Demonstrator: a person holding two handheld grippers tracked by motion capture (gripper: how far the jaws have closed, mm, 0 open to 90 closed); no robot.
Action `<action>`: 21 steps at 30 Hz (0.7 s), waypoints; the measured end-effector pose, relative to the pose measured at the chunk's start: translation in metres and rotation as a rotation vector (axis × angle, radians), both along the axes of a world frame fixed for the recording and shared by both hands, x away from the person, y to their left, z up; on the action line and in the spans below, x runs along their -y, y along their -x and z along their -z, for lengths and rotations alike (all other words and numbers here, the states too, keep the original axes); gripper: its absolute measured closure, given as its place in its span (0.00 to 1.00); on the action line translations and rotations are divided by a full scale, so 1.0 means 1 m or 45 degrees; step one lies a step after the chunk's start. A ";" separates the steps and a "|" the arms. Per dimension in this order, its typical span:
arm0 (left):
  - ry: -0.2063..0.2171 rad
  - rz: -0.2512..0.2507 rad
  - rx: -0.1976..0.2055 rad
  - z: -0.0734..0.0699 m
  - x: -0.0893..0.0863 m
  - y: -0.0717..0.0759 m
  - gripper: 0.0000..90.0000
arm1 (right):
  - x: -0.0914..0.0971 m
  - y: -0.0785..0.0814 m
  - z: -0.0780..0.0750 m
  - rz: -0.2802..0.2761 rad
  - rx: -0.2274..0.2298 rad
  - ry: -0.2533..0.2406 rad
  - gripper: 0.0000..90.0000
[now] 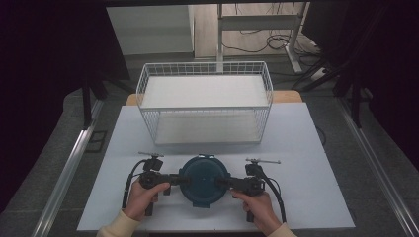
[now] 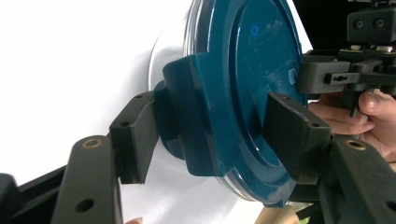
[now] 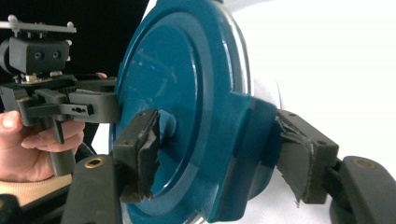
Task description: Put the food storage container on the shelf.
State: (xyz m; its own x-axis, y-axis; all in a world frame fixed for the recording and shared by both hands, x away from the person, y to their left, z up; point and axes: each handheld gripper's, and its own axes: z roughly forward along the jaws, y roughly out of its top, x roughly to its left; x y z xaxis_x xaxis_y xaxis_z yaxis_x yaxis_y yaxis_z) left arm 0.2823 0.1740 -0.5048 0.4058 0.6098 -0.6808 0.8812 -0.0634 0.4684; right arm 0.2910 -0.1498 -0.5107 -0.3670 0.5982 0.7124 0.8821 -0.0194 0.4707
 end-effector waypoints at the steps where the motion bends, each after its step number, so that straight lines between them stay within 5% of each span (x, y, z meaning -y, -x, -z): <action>1: -0.005 -0.003 0.012 -0.002 0.000 0.002 0.42 | 0.000 0.000 -0.001 0.000 0.001 -0.003 0.41; 6: 0.009 -0.020 0.036 -0.006 -0.001 0.006 0.46 | 0.002 0.004 -0.004 0.015 0.003 -0.014 0.44; 19: -0.024 -0.026 0.124 -0.019 0.003 0.015 0.49 | 0.002 0.009 -0.016 -0.037 0.145 0.030 0.44; 21: -0.027 -0.022 0.151 -0.024 0.003 0.018 0.49 | 0.003 0.011 -0.024 -0.051 0.204 0.044 0.44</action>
